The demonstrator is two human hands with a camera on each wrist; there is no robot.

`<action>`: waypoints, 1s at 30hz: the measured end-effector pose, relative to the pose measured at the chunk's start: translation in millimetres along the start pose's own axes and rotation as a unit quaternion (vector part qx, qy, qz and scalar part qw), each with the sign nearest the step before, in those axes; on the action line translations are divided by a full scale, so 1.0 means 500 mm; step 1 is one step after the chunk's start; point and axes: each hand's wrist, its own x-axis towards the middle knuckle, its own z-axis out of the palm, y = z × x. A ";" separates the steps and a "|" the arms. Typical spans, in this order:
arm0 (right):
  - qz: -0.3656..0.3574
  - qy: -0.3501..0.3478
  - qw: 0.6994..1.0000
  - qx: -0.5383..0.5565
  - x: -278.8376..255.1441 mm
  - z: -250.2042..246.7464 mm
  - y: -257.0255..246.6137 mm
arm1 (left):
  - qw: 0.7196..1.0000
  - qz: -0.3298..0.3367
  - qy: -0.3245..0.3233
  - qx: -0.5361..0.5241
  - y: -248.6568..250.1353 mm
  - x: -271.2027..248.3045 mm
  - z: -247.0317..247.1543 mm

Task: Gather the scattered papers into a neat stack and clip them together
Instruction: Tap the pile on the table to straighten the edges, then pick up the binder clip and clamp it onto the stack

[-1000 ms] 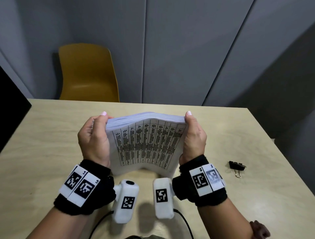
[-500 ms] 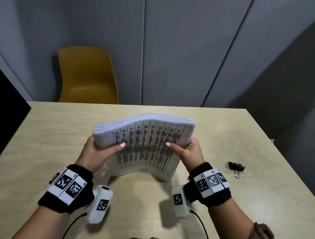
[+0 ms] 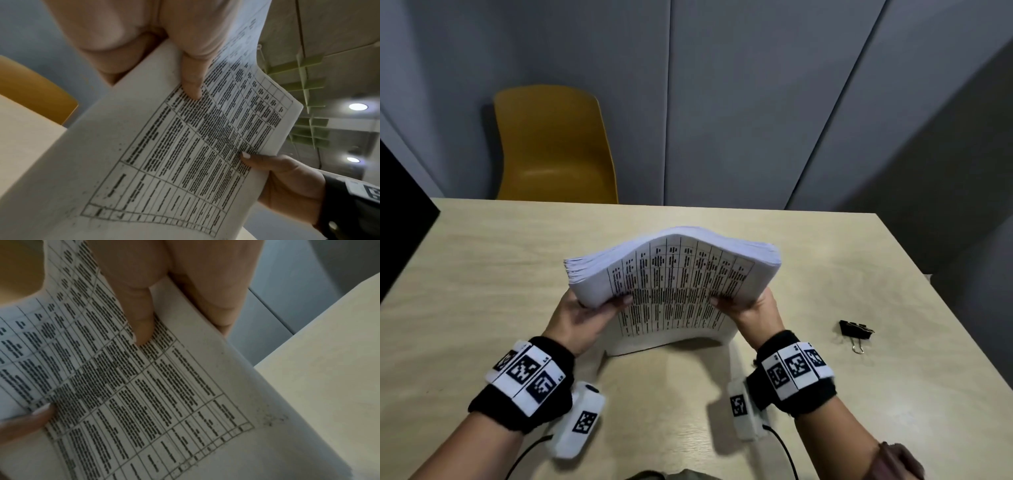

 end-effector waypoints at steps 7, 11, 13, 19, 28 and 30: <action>0.046 0.041 0.996 -0.057 -0.018 0.003 0.032 | 0.997 -0.046 -0.035 0.053 -0.023 -0.024 0.006; 0.069 0.051 0.992 -0.095 -0.026 -0.001 0.045 | 0.995 -0.039 -0.024 0.094 -0.042 -0.019 0.003; 0.106 0.026 0.989 -0.097 -0.029 -0.009 0.041 | 0.987 -0.045 -0.045 0.145 -0.040 -0.013 -0.002; 0.297 -0.045 0.945 -0.126 -0.059 -0.034 0.114 | 0.950 -0.225 -0.153 0.153 -0.104 -0.020 0.007; 0.370 0.284 0.849 0.247 -0.041 -0.207 0.157 | 0.916 -0.341 -0.144 0.157 -0.218 -0.039 0.004; 0.368 0.346 0.824 0.256 -0.036 -0.255 0.143 | 0.918 -0.334 -0.141 0.162 -0.237 -0.031 0.000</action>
